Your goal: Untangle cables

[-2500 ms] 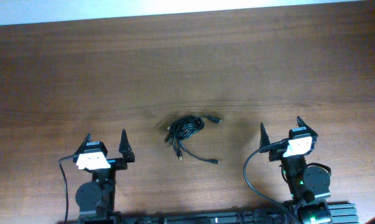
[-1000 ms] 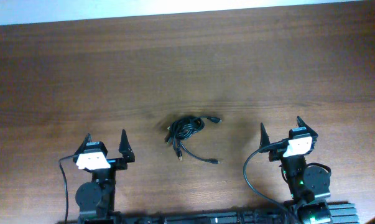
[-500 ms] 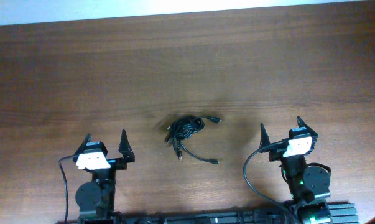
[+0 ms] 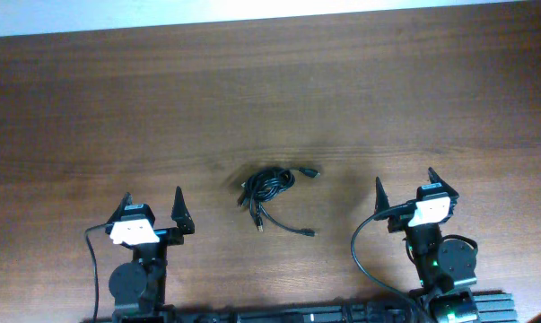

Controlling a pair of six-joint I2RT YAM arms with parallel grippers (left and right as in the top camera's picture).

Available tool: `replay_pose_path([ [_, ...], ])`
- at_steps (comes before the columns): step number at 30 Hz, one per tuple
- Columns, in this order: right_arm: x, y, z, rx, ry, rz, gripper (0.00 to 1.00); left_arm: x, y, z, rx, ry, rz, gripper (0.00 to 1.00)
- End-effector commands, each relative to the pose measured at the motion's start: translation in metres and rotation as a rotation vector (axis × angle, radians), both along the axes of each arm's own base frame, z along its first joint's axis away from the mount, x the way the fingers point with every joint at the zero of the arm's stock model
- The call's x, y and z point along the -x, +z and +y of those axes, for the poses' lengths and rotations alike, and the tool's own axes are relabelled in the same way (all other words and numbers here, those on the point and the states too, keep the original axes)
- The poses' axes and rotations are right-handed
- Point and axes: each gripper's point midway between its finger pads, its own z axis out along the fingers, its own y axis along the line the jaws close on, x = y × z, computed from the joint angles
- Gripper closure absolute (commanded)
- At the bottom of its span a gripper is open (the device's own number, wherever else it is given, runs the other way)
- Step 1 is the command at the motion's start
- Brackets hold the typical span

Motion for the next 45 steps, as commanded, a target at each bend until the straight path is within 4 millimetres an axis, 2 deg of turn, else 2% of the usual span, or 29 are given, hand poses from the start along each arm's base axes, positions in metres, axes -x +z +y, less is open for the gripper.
replay_pose_path([
  [1, 0.0, -0.002, -0.005, -0.003, -0.026, 0.005, 0.01, 0.0, -0.001, 0.003, 0.001, 0.014, 0.002, 0.01],
  [10, 0.0, -0.002, -0.005, -0.003, -0.026, 0.005, 0.01, 0.001, -0.001, 0.003, 0.001, 0.014, 0.01, 0.01],
  [23, 0.0, -0.002, -0.005, -0.003, -0.026, 0.005, 0.01, 0.003, 0.012, 0.003, -0.043, 0.008, 0.074, 0.01],
  [28, 0.0, -0.002, -0.005, -0.003, -0.026, 0.005, 0.01, -0.005, 0.009, 0.001, -0.042, -0.004, 0.15, 0.01],
  [32, 0.0, -0.002, -0.005, -0.003, -0.026, 0.005, 0.01, -0.015, 0.005, -0.012, -0.084, -0.09, 0.208, 0.01],
  [38, 0.0, -0.002, -0.005, -0.003, -0.026, 0.005, 0.01, -0.032, -0.003, -0.017, -0.08, -0.125, 0.341, 0.01],
  [45, 0.0, -0.002, -0.005, -0.003, -0.026, 0.005, 0.01, -0.044, 0.004, -0.018, -0.077, -0.139, 0.462, 0.01],
])
